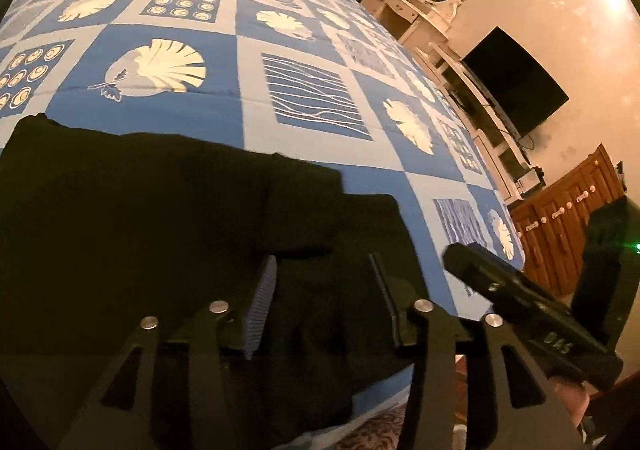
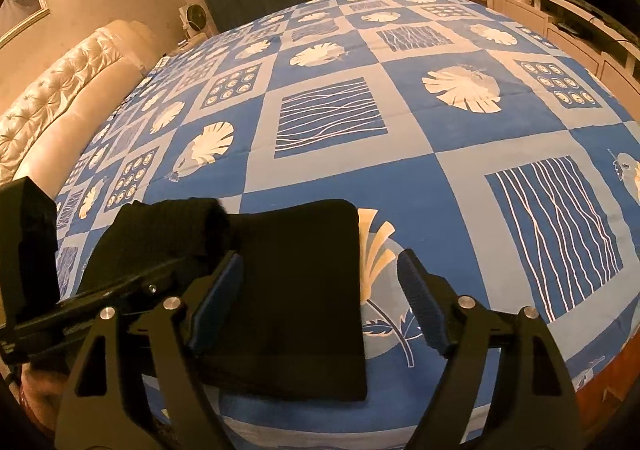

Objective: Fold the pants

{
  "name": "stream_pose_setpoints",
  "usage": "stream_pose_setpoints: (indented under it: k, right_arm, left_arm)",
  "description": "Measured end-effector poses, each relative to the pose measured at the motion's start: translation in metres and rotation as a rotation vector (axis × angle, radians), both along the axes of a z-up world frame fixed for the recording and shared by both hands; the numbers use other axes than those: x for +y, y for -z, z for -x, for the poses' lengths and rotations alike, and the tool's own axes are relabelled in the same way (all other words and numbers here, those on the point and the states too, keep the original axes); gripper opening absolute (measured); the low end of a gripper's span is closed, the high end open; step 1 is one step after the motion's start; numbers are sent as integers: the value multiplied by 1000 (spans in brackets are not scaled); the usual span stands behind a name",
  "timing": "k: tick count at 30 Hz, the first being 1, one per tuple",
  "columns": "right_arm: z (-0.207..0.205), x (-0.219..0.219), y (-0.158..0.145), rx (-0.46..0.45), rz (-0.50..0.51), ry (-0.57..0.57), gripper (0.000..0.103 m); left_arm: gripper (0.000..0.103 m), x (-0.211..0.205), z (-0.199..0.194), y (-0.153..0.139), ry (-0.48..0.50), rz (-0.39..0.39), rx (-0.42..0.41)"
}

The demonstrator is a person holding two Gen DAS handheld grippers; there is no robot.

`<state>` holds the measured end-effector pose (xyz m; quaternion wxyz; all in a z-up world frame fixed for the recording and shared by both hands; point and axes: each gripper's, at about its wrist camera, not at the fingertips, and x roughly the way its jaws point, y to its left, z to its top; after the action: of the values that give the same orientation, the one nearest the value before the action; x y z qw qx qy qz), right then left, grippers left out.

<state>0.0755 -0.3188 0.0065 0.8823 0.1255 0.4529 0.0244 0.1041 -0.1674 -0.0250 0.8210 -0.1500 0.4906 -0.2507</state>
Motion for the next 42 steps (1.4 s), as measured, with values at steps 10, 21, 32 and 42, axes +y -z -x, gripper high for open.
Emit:
stream_pose_setpoints:
  k: [10,21,32,42]
  right_arm:
    - [1,5,-2,-6,15,-9,80]
    - [4,14,-5,-3,-199,-78,80]
    - [-19,64,51,237,-398,-195,80]
    - [-27,102,62,287,-370,-276,27]
  left_arm:
    - [72,16,27,-40,-58,-83,-166]
    - [81,106,45,-51,-206,-269,-227]
    - [81,234,49,-7,-497,-212,-89]
    - [81,226,44,9,-454,-224,-59]
